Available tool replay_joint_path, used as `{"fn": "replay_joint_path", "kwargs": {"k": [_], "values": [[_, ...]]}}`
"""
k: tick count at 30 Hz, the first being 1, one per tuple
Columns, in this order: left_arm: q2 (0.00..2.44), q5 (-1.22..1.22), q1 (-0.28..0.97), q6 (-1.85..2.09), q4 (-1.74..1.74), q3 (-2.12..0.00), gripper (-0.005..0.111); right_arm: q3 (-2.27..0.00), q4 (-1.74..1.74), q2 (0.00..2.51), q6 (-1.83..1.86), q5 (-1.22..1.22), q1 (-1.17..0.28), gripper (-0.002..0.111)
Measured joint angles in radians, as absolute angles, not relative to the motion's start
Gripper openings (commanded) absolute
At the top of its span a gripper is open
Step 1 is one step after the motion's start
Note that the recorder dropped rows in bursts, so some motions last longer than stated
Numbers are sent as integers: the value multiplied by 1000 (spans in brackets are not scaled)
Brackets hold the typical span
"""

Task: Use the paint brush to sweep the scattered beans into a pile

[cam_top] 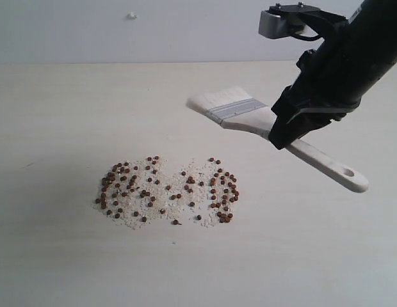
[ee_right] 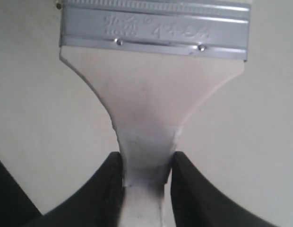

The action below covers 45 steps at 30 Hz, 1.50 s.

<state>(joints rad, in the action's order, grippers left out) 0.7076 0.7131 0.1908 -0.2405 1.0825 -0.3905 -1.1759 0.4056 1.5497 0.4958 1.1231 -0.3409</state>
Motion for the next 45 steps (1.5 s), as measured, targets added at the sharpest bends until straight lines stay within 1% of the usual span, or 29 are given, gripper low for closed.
{"fn": "replay_joint_path", "kwargs": {"k": [4, 8, 14, 16, 18, 19, 21, 22, 24, 26, 27, 28, 36, 45], "values": [[868, 676, 224, -150, 1092, -462, 0, -1197, 404, 1557, 506, 1071, -341, 0], [1003, 541, 287, -65, 1063, -561, 0, -1260, 404, 1580, 509, 1085, -341, 0], [1200, 269, 440, 120, 1045, -756, 0, -1363, 400, 1641, 511, 1136, -341, 0], [1242, 220, 509, 201, 1066, -797, 0, -1402, 400, 1677, 511, 1161, -341, 0], [1272, 208, 571, 252, 1084, -823, 4, -1435, 400, 1717, 511, 1181, -341, 0], [1287, 205, 602, 271, 1088, -836, 7, -1450, 400, 1739, 511, 1194, -341, 0], [1313, 205, 650, 298, 1092, -856, 20, -1476, 400, 1776, 511, 1211, -341, 0], [1325, 205, 671, 310, 1092, -863, 29, -1490, 400, 1794, 513, 1215, -341, 0], [1350, 205, 700, 336, 1094, -877, 54, -1516, 400, 1825, 513, 1217, -340, 0], [1372, 210, 715, 374, 1094, -879, 74, -1536, 402, 1842, 513, 1221, -335, 0], [1385, 214, 720, 398, 1094, -879, 81, -1548, 403, 1850, 513, 1221, -331, 0], [1398, 221, 722, 415, 1094, -879, 84, -1560, 409, 1854, 513, 1223, -324, 0], [1479, 351, 726, 448, 1082, -881, 85, -1621, 483, 1856, 522, 1223, -285, 0], [1580, 325, 726, 535, 1080, -961, 85, -1621, 535, 1856, 535, 1223, -285, 0]]}}
